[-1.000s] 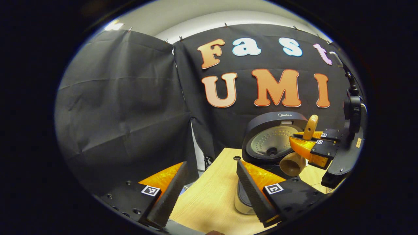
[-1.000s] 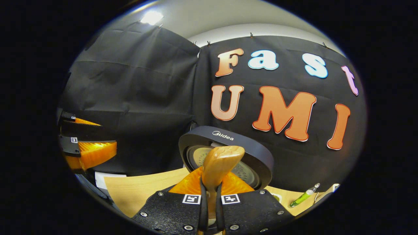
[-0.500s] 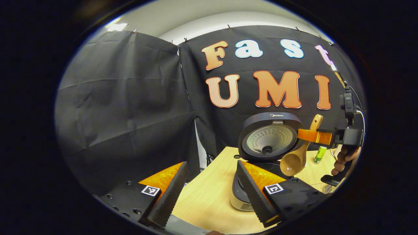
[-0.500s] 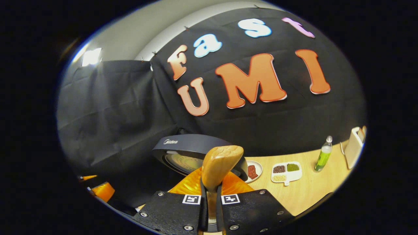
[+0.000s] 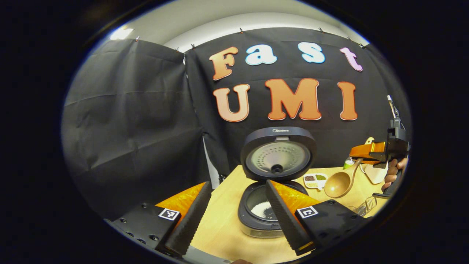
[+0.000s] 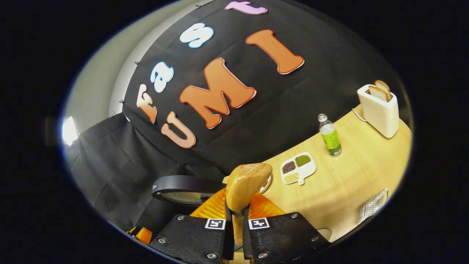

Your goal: Close the left gripper, press the button to open the rice cooker; take a wooden spoon from the chopstick holder with the right hand, scoop a spoonful of rice and pour it into the rice cooker, then put the wooden spoon back into the chopstick holder.

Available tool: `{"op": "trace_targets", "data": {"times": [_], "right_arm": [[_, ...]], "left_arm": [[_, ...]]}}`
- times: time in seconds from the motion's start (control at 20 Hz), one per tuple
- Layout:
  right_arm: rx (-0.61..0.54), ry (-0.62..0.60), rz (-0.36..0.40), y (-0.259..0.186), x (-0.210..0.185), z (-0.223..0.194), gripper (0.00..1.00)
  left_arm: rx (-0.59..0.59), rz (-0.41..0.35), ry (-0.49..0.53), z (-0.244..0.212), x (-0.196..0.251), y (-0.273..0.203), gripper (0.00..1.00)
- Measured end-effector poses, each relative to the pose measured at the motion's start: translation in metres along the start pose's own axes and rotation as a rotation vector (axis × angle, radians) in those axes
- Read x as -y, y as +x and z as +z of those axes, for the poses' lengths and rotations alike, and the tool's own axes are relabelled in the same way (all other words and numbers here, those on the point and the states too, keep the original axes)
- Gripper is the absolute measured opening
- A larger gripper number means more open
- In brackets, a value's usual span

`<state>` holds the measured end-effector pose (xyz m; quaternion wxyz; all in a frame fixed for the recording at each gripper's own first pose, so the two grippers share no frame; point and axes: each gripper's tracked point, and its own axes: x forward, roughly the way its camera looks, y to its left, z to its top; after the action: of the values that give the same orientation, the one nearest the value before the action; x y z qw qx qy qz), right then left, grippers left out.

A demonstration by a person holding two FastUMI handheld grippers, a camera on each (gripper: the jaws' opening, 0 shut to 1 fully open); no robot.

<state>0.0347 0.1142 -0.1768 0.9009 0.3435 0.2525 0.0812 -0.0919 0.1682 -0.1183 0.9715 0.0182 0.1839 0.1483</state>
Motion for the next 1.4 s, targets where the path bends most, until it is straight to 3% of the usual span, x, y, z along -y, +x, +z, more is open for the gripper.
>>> {"op": "trace_targets", "data": {"times": [0.4,0.45,0.55,0.85,1.25,1.3,1.35,1.4], "right_arm": [[0.078,0.045,-0.137,-0.058,0.09,0.037,0.09],[0.085,0.042,-0.158,-0.066,0.103,0.042,0.09],[0.094,0.03,-0.215,-0.08,0.131,0.045,0.09],[0.113,-0.02,-0.354,-0.115,0.199,0.048,0.09],[0.057,-0.047,-0.436,-0.115,0.247,0.024,0.09],[0.047,-0.054,-0.444,-0.112,0.251,0.02,0.09],[0.038,-0.062,-0.448,-0.109,0.254,0.015,0.09],[0.027,-0.065,-0.452,-0.106,0.257,0.012,0.09]], "left_arm": [[-0.01,-0.092,0.003,0.008,0.054,0.011,0.94],[-0.007,-0.097,0.008,0.01,0.058,0.012,1.0],[-0.011,-0.108,0.013,0.009,0.068,0.014,0.94],[-0.03,-0.14,0.024,0.01,0.091,0.016,0.93],[-0.036,-0.171,0.07,0.019,0.114,0.02,0.94],[-0.04,-0.176,0.075,0.019,0.117,0.021,1.0],[-0.041,-0.18,0.078,0.02,0.12,0.021,0.94],[-0.041,-0.18,0.081,0.022,0.12,0.023,0.94]]}}
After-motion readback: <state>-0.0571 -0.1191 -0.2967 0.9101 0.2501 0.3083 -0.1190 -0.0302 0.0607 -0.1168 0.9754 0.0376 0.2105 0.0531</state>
